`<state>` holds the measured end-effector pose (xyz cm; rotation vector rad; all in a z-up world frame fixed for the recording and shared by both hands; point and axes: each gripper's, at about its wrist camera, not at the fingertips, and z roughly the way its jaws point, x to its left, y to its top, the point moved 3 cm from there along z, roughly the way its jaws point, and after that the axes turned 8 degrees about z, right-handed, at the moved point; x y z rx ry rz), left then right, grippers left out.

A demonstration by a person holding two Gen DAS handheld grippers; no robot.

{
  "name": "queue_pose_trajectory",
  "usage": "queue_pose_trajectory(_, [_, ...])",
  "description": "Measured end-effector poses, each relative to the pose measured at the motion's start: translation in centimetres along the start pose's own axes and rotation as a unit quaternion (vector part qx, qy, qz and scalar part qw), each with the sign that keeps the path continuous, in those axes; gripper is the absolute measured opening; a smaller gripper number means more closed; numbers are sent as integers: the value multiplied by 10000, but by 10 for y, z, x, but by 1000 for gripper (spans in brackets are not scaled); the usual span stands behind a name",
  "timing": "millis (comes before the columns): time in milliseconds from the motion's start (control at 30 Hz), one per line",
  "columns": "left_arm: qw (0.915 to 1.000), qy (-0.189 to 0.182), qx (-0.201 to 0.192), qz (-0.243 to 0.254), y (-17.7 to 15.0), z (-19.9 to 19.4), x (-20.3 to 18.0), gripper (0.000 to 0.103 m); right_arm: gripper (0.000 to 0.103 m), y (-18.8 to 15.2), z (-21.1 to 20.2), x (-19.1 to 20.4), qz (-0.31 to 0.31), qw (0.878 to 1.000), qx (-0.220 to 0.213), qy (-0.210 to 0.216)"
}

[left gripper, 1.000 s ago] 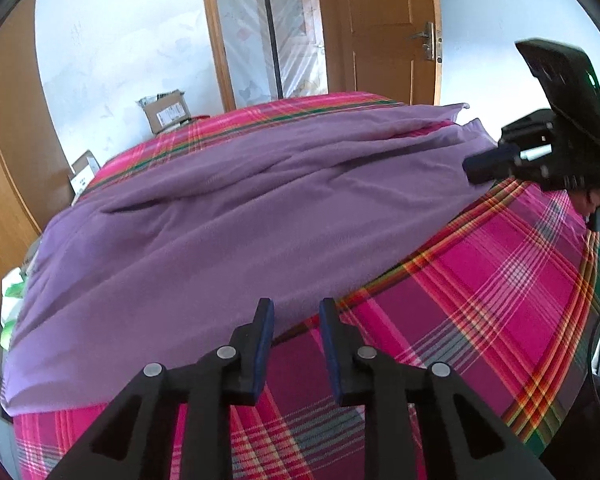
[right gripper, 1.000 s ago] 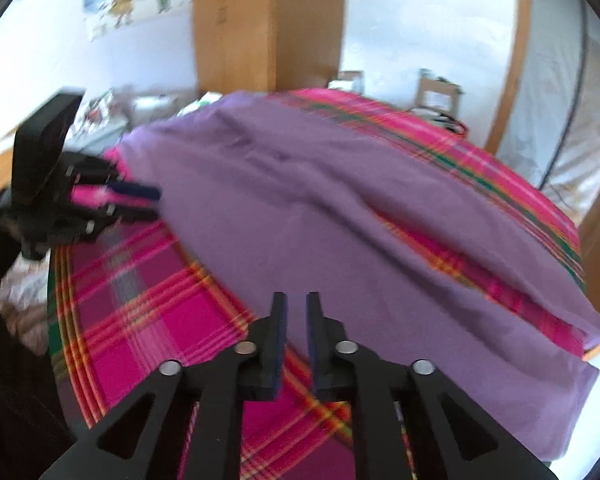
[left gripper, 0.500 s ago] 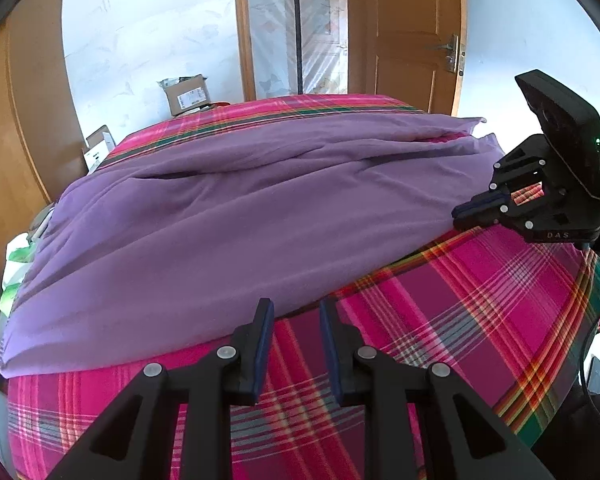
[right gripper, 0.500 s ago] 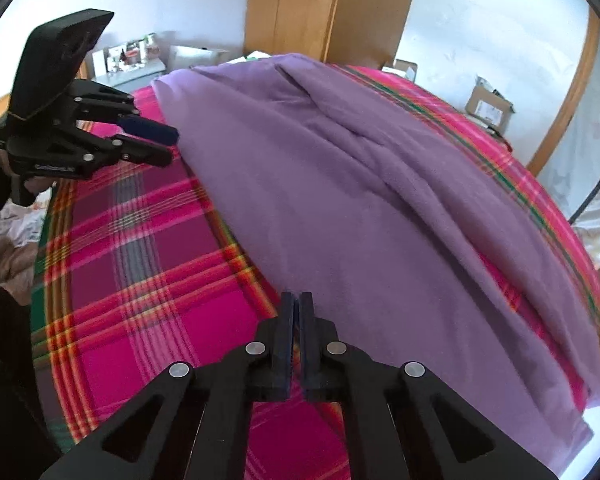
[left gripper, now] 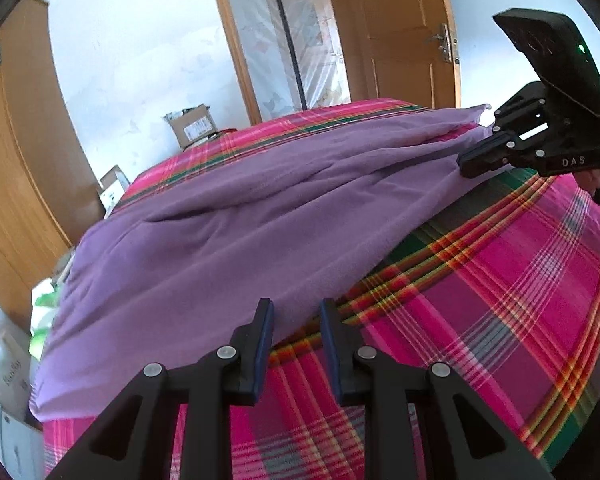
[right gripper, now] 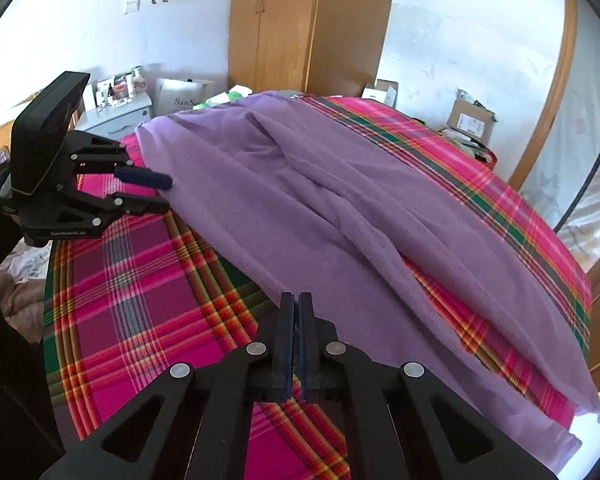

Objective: Fold clothes

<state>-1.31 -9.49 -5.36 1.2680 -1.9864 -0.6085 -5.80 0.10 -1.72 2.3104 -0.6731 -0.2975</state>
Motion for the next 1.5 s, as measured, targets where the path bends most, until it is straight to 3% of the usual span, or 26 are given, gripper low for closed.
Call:
queue_pose_trajectory(167, [9997,-71,69,237,3,3,-7,24,2,2,0,-4,80,10000,-33,21])
queue_pose_trajectory(500, [9969,125,331,709,9,18,-23,22,2,5,-4,-7,150,9998,-126,78])
queue_pose_trajectory(600, [9975,185,320,596,10,18,-20,2,2,3,-5,-6,161,9997,-126,105])
queue_pose_trajectory(800, [9998,168,-143,-14,16,-5,1,1,4,-8,-2,-2,86,9998,-28,157])
queue_pose_trajectory(833, [9996,145,-211,-120,18,-9,5,1,6,-11,-1,0,65,9999,20,137])
queue_pose_trajectory(900, [9993,95,-278,-229,19,-13,9,1,32,-18,-1,2,-7,9999,71,83])
queue_pose_trajectory(1067, [9987,-8,-373,-358,21,-18,14,1,36,-29,2,10,-235,9996,153,-61])
queue_pose_trajectory(1233, [9983,-63,-389,-438,18,-24,9,1,35,-26,18,10,-391,9972,205,-607])
queue_pose_trajectory(1300, [9981,-126,-371,-485,14,-28,7,1,3,-25,23,6,-360,9962,328,-728])
queue_pose_trajectory(1500, [9970,-316,-314,-627,0,-40,-1,1,3,-33,-4,21,-444,9976,232,-484])
